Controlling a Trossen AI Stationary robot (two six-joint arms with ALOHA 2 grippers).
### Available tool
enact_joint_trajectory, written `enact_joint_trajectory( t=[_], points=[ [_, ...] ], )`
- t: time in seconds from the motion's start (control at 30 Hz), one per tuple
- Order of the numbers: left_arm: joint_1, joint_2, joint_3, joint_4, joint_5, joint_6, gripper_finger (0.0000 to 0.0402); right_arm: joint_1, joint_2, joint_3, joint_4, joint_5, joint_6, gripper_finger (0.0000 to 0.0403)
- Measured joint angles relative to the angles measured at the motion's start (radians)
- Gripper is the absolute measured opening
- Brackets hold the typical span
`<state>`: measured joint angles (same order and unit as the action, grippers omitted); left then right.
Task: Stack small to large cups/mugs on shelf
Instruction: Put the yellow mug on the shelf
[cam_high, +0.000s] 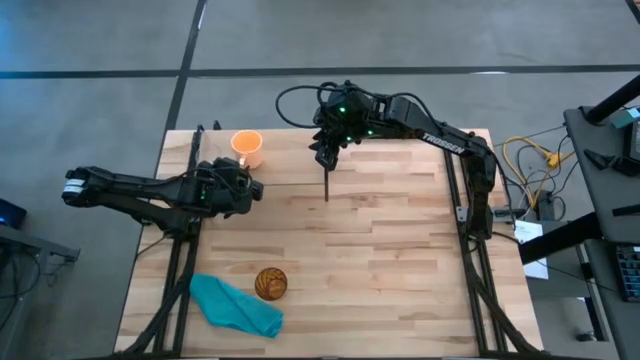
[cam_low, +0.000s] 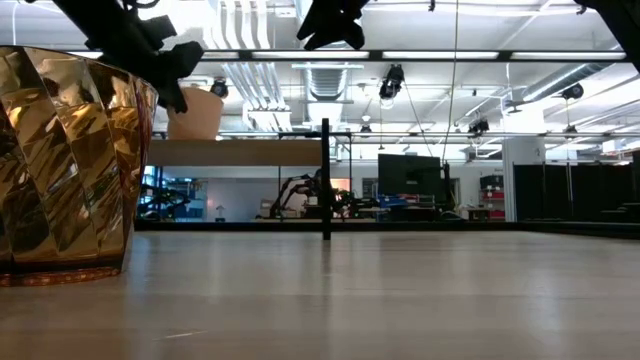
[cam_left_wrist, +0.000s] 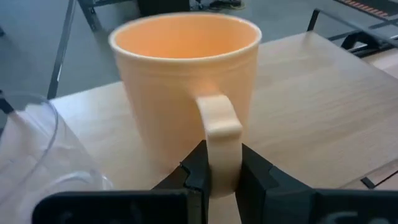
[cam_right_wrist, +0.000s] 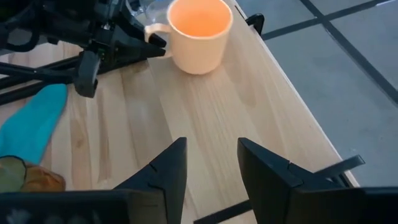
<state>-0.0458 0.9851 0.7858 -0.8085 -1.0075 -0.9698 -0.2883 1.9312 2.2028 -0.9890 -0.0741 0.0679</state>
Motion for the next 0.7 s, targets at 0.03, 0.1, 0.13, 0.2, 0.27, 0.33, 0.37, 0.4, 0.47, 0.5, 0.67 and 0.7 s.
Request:
enact_joint_trajectory(
  t=[0.03, 0.1, 0.13, 0.2, 0.27, 0.33, 0.37, 0.4, 0.47, 0.5, 0.67, 0.7],
  points=[
    [-0.002, 0.000, -0.004, 0.000, 0.003, -0.007, 0.0028, -0.001, 0.000, 0.000, -0.005, 0.005, 0.000, 0.0136],
    [-0.002, 0.004, -0.008, -0.004, 0.008, -0.019, 0.0037, -0.001, 0.000, 0.000, -0.006, 0.028, 0.001, 0.0137],
    [-0.002, 0.005, -0.008, -0.003, 0.010, -0.020, 0.0042, -0.001, 0.000, 0.000, -0.006, 0.038, 0.001, 0.0137],
    [-0.002, 0.007, -0.006, -0.004, 0.012, -0.019, 0.0050, -0.001, 0.000, 0.000, -0.006, 0.048, 0.001, 0.0140],
    [-0.002, 0.007, -0.003, -0.002, 0.020, -0.019, 0.0054, -0.001, 0.000, 0.000, -0.006, 0.049, 0.001, 0.0143],
    [-0.002, 0.007, -0.003, -0.002, 0.035, -0.020, 0.0056, -0.001, 0.000, 0.000, -0.006, 0.049, 0.001, 0.0146],
    [-0.002, 0.007, -0.004, -0.002, 0.045, -0.019, 0.0057, -0.001, 0.000, 0.000, -0.006, 0.049, 0.002, 0.0147],
    [-0.002, 0.007, -0.004, -0.002, 0.059, -0.019, 0.0057, -0.001, 0.000, 0.000, -0.006, 0.049, 0.001, 0.0148],
    [-0.002, 0.007, -0.004, 0.001, 0.088, -0.019, 0.0058, -0.001, 0.000, 0.000, -0.006, 0.049, 0.002, 0.0148],
    [-0.002, 0.009, -0.004, 0.007, 0.099, -0.019, 0.0058, -0.001, 0.000, 0.000, -0.006, 0.049, 0.002, 0.0148],
    [-0.002, 0.009, -0.004, 0.062, 0.120, 0.007, 0.0060, -0.001, 0.000, 0.000, -0.005, 0.049, 0.002, 0.0148],
    [-0.002, 0.009, -0.004, 0.074, 0.124, 0.026, 0.0060, -0.001, 0.000, 0.000, -0.005, 0.049, 0.002, 0.0148]
  ],
)
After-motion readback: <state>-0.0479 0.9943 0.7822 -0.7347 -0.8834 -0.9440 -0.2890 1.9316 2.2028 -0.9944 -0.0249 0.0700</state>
